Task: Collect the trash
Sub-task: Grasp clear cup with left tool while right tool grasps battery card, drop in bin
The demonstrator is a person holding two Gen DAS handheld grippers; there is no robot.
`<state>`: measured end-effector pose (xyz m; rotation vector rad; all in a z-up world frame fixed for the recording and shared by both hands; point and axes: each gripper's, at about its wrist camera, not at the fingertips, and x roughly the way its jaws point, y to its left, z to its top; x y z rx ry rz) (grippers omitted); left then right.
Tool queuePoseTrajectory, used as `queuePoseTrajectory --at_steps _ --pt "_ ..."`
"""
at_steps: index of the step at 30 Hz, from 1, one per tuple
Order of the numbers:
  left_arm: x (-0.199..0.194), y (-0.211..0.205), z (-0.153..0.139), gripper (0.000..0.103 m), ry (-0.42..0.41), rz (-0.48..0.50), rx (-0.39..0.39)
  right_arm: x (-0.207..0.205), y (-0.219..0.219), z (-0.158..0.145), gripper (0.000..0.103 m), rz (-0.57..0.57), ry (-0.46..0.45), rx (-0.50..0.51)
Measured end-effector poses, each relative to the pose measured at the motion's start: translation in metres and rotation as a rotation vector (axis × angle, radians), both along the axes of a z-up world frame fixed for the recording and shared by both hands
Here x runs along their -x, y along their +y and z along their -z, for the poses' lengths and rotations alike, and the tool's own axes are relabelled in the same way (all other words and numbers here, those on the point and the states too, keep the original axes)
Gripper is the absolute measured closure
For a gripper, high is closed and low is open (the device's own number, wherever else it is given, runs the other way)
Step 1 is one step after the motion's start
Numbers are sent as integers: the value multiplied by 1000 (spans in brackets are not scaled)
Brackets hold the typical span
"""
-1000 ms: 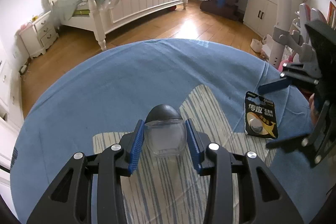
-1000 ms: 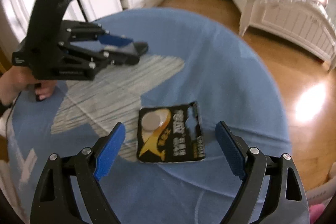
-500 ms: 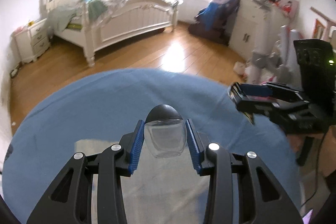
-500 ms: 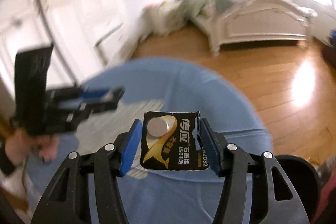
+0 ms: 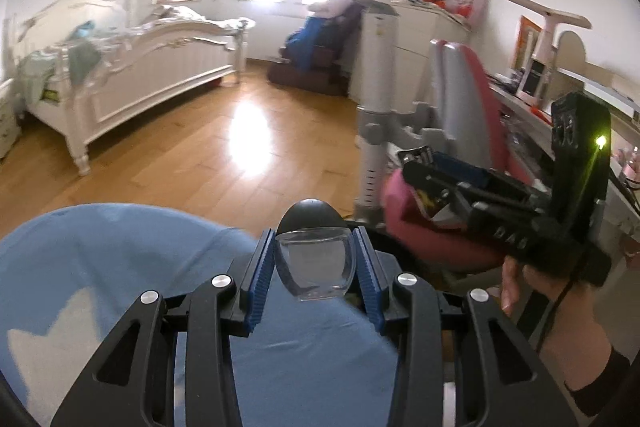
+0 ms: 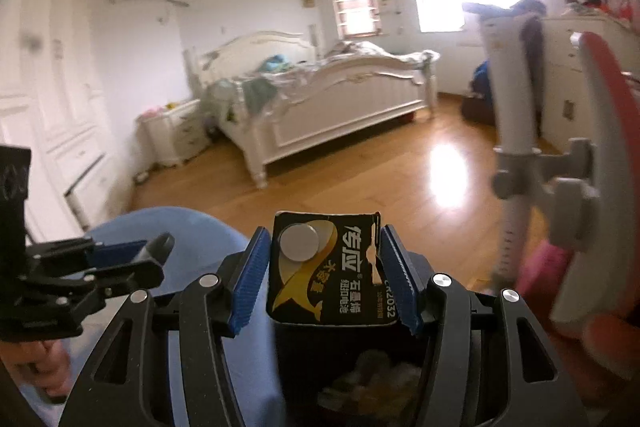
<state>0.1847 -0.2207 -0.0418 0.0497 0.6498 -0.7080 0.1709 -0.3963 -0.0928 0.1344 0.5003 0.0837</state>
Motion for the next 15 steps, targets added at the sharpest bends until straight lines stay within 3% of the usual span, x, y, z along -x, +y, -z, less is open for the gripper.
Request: queuePoseTrajectory --at_steps 7,15 --pt "1 -50 16 64 31 64 -9 5 -41 27 46 55 50 7" --pt "-5 -60 29 64 65 70 -30 5 -58 50 45 59 92 -10"
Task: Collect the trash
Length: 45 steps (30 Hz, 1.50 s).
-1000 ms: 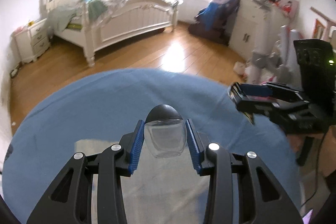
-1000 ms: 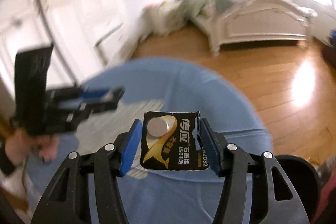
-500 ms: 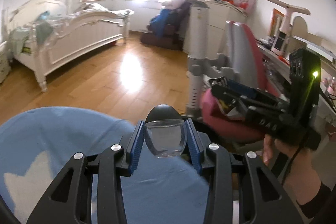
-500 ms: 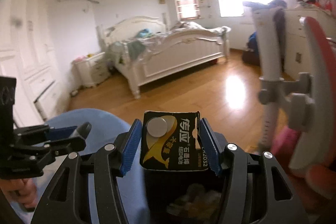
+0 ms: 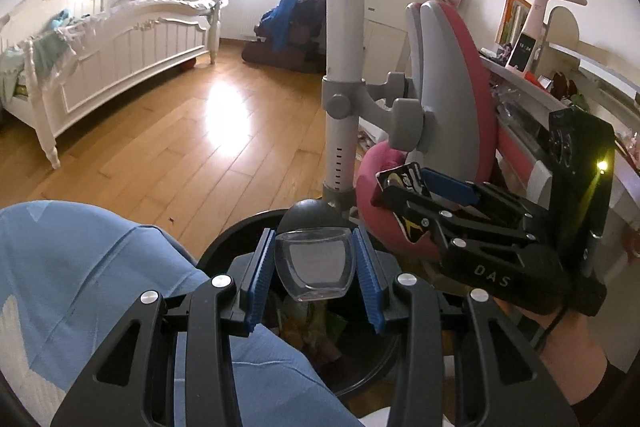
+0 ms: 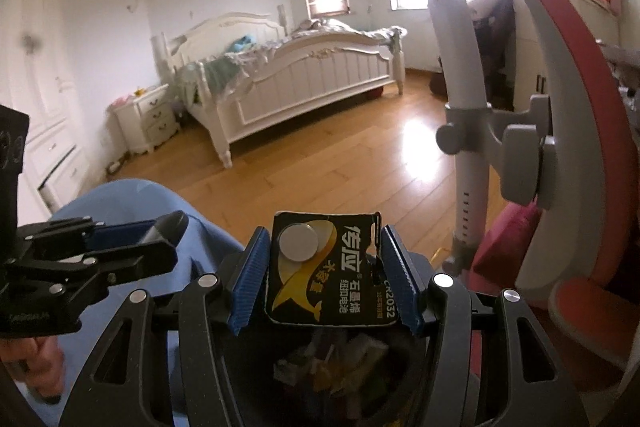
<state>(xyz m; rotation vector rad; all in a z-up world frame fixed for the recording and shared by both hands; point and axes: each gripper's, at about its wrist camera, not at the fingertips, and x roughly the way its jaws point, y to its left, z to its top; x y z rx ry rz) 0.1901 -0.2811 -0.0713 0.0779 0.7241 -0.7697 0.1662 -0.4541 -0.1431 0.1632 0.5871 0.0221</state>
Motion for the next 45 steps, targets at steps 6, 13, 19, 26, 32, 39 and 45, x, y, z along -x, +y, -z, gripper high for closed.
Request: queuePoseTrajectory --at_steps 6,13,19,26,32,39,45 --pt "-2 -4 7 64 15 5 -16 -4 -1 6 45 0 23 -14" --pt "-6 -12 11 63 34 15 -21 -6 -4 11 44 5 38 -17" --pt "-9 -15 14 62 29 3 -39 -9 -4 15 40 4 52 -23" --pt "-1 -5 4 18 -26 -16 -42 -9 3 14 23 -26 66 -29" --pt "15 22 -10 9 -62 -56 -52 0 21 -1 22 -56 52 -29" --pt "47 97 -27 5 -150 -215 -65 9 83 -37 12 -170 -1 -47" --pt "68 192 -33 5 -143 -450 -79 15 175 -70 8 -339 -47 -101"
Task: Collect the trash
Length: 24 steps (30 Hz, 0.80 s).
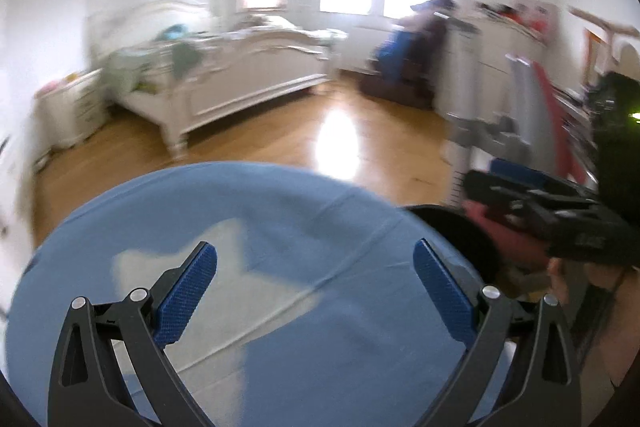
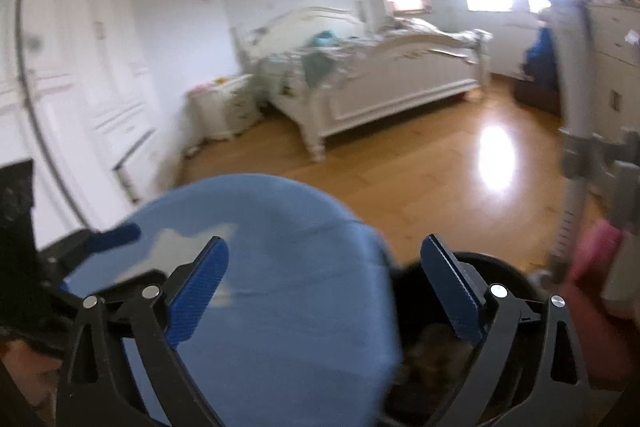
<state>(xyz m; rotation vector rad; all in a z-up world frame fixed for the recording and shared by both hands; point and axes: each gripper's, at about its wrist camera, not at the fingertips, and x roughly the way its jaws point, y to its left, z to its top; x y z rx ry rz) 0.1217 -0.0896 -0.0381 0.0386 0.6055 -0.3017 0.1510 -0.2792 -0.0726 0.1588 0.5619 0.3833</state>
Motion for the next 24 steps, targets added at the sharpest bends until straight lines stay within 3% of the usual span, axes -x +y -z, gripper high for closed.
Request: queuePoseTrajectory --at_steps 4,8,11,14,18,24 --pt "19 65 -5 5 -23 -194 -4 15 64 -23 8 -141 -19 -59" --pt "37 110 -6 5 -52 -301 0 44 118 -59 8 -271 -105 -116" --pt "46 129 -3 5 -92 -353 -8 55 136 -74 5 -244 -186 -143" --pt "44 141 9 5 -80 -421 -53 42 158 -52 5 -116 -169 -29" --pt "44 160 19 5 -67 -448 4 26 172 -11 5 -3 -109 78" --pt "50 169 11 5 -129 -479 9 39 181 9 5 15 -211 176"
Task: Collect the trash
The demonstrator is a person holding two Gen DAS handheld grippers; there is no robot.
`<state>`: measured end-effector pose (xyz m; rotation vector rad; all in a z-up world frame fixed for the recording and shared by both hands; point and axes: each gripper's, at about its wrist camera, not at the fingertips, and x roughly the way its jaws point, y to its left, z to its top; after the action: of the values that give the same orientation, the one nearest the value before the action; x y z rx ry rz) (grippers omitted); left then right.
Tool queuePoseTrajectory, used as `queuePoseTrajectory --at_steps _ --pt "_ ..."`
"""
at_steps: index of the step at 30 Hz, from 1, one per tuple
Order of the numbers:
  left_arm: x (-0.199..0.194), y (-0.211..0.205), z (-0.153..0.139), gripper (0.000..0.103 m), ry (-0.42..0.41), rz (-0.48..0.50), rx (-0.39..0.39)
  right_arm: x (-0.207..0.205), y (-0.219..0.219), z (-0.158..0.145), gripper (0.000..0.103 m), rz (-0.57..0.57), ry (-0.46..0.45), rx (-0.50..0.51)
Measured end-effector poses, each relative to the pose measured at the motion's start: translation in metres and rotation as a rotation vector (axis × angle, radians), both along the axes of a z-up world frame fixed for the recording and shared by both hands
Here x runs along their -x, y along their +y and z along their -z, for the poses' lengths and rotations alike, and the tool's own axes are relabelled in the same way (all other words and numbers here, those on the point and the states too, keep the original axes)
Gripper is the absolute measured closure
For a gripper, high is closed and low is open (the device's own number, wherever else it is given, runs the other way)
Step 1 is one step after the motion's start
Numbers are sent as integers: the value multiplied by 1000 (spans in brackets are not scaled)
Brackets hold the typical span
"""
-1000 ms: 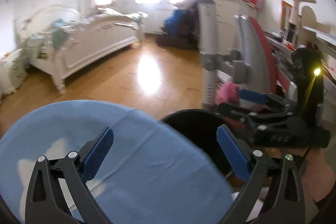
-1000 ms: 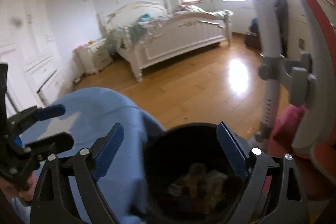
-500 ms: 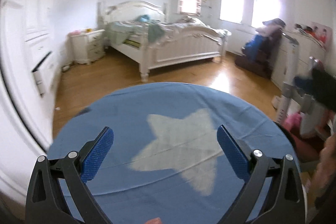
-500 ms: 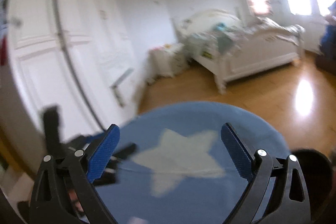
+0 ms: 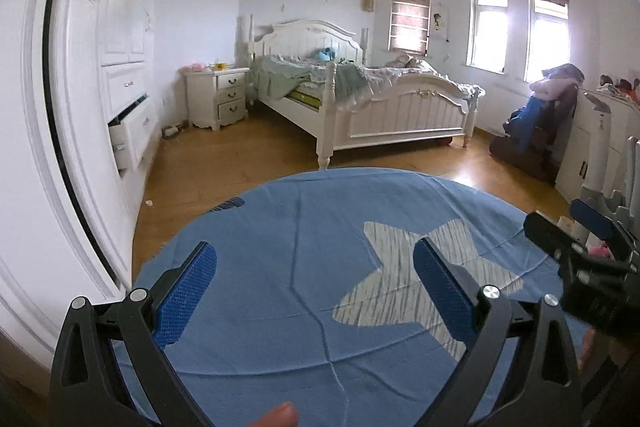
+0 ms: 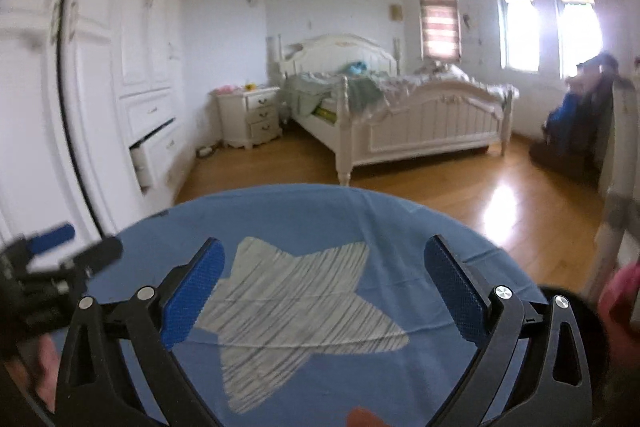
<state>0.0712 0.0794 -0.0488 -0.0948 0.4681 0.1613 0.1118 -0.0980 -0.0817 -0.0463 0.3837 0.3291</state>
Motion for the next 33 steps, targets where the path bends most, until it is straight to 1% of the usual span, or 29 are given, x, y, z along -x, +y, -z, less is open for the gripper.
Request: queuePoseTrajectory --at_steps 1,3,6,10,14,19,29,33 --pt "-1 0 0 5 4 -4 0 1 0 1 5 -2 -14 -1" --pt "-5 -1 2 5 17 -26 -4 -2 -3 4 5 -1 -13 -14" --pt "-7 0 1 5 26 -58 -11 -6 -15 6 5 17 -31 -56" --pt "-8 -3 2 5 29 -27 -6 -11 -16 13 5 7 3 -75" --pt "-9 -10 4 5 46 -4 -25 -8 -11 12 5 -25 -26 -69" --pt "-9 -14 7 5 71 -4 -8 0 -5 13 5 -66 -64 -44" --pt "-10 -15 7 5 81 -6 2 4 -12 16 5 -50 -66 -72" --pt "-9 -20 6 5 81 -6 -23 7 -14 17 5 -47 -66 -78"
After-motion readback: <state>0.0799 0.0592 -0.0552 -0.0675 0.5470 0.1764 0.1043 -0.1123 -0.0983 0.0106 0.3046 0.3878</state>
